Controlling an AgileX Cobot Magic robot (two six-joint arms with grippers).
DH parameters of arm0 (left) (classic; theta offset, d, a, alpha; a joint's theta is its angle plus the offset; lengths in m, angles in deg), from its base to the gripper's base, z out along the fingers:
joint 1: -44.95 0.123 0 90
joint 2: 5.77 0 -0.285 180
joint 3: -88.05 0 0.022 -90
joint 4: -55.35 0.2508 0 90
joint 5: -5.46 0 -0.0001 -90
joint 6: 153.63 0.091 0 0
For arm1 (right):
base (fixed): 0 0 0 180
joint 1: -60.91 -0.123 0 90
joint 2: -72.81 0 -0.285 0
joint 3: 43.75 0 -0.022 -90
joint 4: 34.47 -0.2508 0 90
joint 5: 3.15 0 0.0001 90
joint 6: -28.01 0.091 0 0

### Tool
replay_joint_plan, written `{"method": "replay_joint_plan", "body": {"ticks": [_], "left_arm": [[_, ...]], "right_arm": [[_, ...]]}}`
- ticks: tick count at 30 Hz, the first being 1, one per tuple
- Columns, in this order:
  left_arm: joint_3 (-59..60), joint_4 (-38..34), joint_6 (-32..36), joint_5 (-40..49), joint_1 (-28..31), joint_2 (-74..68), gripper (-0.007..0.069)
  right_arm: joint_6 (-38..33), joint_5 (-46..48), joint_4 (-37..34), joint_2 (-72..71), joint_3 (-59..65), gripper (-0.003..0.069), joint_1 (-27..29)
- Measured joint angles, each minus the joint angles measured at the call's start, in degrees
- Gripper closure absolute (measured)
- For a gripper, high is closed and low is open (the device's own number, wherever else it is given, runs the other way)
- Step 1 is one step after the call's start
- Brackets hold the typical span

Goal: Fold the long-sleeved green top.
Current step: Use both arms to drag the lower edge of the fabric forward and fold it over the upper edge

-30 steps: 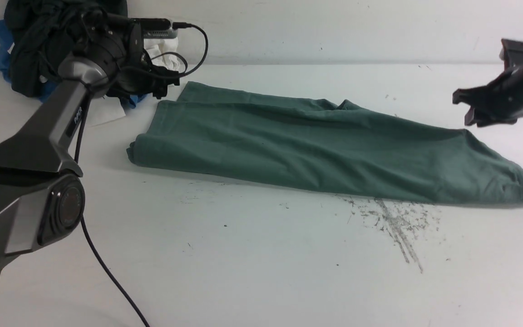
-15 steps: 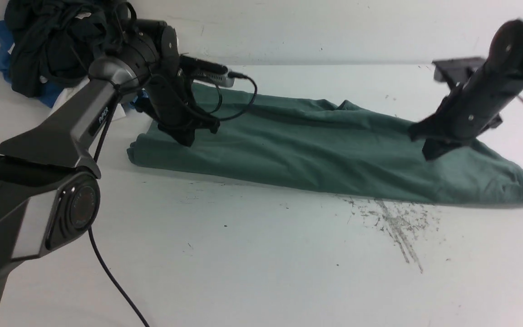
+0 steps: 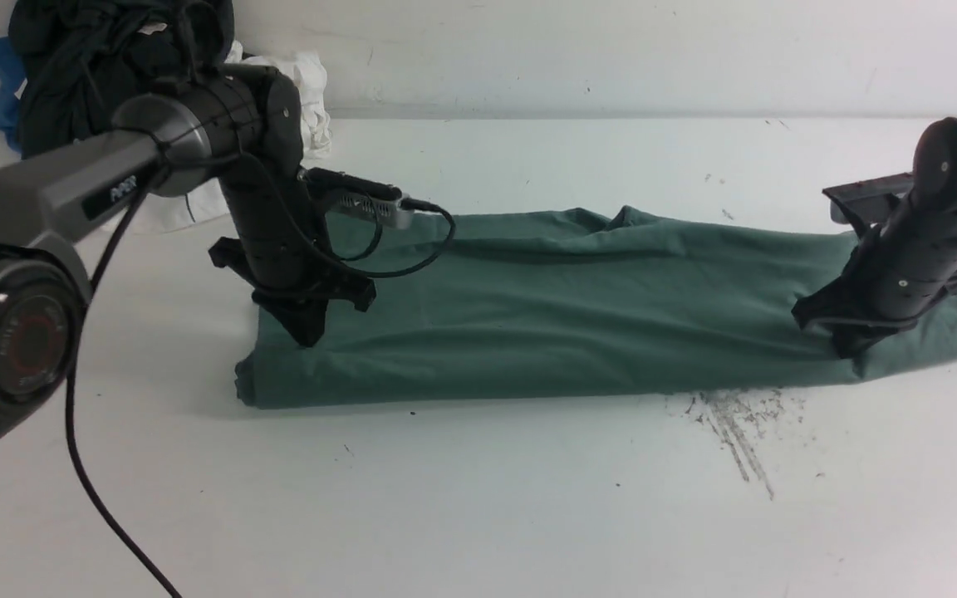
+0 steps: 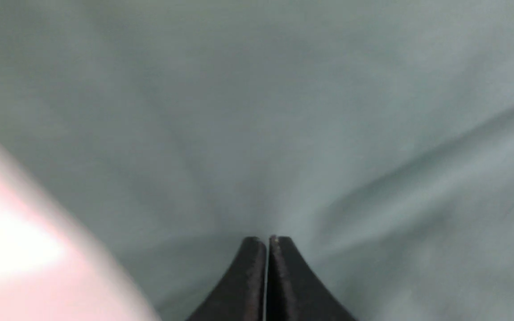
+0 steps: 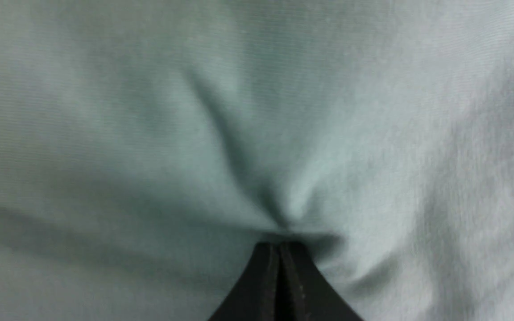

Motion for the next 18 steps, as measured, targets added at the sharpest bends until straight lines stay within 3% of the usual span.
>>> {"method": "replay_joint_plan", "body": {"ticks": [4, 7, 10, 14, 18], "left_arm": [[0.18, 0.31, -0.06, -5.60, 0.00, 4.66, 0.0632], [0.18, 0.13, -0.06, -14.30, 0.00, 6.74, 0.0632], [0.11, -0.19, -0.06, -20.10, 0.00, 4.96, 0.0631], [0.29, -0.89, -0.06, -19.87, 0.00, 1.39, 0.0631], [0.46, -0.82, 0.24, -17.10, 0.00, -0.15, 0.0631]], "right_arm": [[-1.93, -2.45, -3.60, -2.55, 0.18, 0.0673, -0.35], [-7.96, -6.07, -13.23, -4.12, -0.56, 0.0673, -2.66], [-19.82, -8.08, -26.01, -2.12, -2.72, 0.0673, -7.36], [-29.36, -9.21, -35.17, 4.59, -8.56, 0.0673, -11.51], [-30.56, -11.48, -35.89, 13.68, -18.88, 0.0673, -13.44]]}}
